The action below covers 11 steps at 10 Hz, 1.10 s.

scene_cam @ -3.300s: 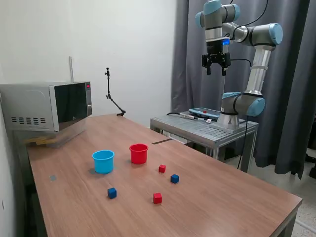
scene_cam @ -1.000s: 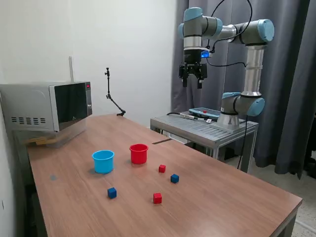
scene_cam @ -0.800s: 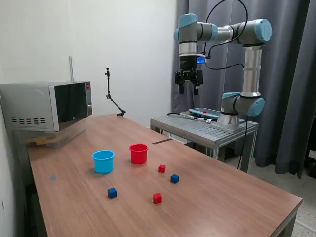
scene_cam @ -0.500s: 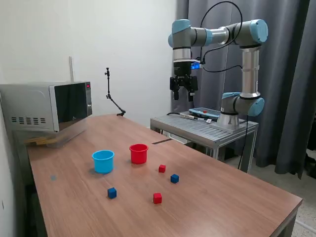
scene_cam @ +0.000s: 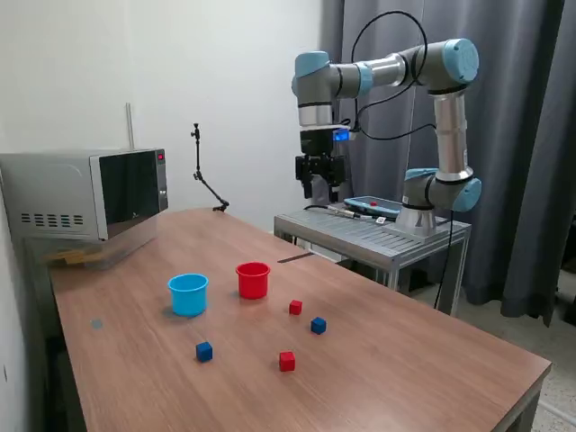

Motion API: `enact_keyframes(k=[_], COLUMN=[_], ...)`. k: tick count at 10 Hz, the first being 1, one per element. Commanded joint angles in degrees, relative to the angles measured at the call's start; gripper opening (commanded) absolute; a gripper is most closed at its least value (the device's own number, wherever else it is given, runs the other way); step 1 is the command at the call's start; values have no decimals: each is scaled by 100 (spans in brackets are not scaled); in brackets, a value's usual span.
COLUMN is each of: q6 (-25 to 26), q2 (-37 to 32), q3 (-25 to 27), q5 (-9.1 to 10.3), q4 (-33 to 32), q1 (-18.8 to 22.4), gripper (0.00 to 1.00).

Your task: Place red objects in the red bin, and blue objects in the blue bin.

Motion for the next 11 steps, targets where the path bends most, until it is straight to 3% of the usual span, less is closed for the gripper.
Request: enact_keyframes(k=[1, 7, 11], q6=[-1, -1, -19], q2=[201, 1018, 1115], q3=[-45, -229, 349], q5=[-8, -105, -97], q4=[-132, -545, -1589], q1=[-8, 61, 229], gripper=[100, 100, 100])
